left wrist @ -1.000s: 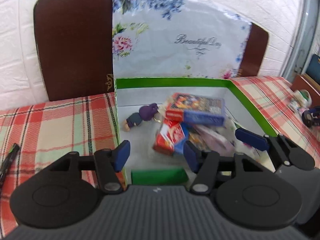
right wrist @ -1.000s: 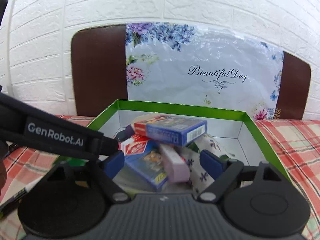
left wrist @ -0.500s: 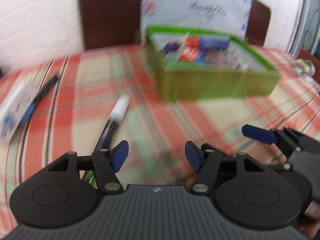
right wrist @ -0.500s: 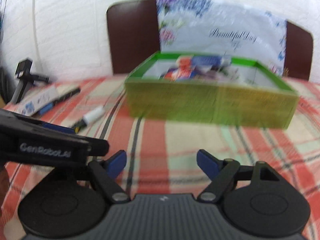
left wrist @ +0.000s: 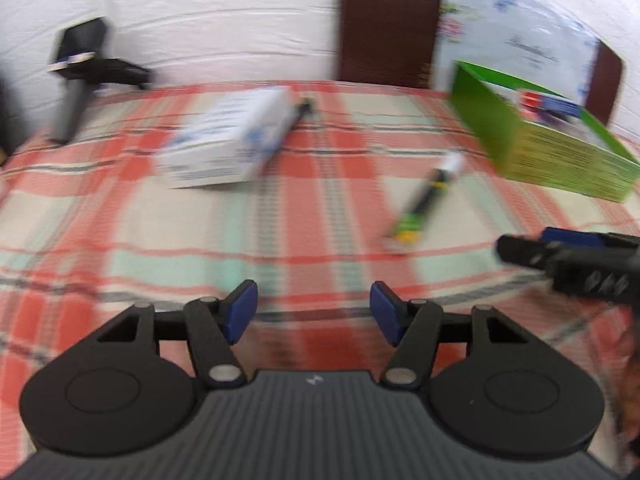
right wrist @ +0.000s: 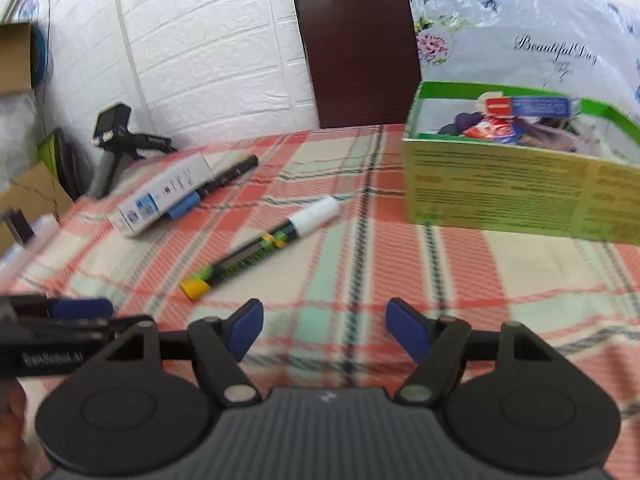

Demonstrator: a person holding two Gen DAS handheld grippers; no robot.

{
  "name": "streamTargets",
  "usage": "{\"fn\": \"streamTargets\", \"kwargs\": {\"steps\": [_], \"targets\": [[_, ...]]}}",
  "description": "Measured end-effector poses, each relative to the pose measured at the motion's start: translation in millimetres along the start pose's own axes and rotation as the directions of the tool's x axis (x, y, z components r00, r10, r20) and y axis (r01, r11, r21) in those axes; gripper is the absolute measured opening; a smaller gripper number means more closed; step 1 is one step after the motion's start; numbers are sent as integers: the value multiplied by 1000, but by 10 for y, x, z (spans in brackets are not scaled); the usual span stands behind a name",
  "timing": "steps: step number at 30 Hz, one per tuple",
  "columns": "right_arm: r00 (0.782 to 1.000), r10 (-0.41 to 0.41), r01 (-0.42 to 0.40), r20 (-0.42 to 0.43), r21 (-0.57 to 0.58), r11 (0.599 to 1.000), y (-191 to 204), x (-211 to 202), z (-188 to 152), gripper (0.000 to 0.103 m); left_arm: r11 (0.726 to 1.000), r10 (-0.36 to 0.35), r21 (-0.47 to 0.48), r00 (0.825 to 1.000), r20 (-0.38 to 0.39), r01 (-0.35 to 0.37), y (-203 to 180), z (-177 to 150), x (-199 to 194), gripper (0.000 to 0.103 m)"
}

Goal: Organize objects
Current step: 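Grasp the white-capped green marker with the right gripper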

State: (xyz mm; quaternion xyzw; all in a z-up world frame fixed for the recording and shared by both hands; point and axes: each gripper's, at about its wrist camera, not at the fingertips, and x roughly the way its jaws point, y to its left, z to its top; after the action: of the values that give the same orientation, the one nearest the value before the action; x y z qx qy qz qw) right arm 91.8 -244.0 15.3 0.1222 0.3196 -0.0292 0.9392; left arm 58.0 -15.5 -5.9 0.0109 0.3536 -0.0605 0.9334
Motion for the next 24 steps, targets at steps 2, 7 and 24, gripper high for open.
{"fn": "streamTargets", "kwargs": {"steps": [2, 7, 24], "targets": [[1000, 23, -23, -10, 26, 999, 93, 106, 57, 72, 999, 38, -13, 999, 10, -38, 141, 0, 6, 64], [1000, 20, -19, -24, 33, 999, 345, 422, 221, 73, 997, 62, -49, 998, 10, -61, 368, 31, 12, 64], [998, 57, -59, -16, -353, 934, 906, 24, -334, 18, 996, 16, -88, 998, -54, -21, 367, 57, -3, 84]]}}
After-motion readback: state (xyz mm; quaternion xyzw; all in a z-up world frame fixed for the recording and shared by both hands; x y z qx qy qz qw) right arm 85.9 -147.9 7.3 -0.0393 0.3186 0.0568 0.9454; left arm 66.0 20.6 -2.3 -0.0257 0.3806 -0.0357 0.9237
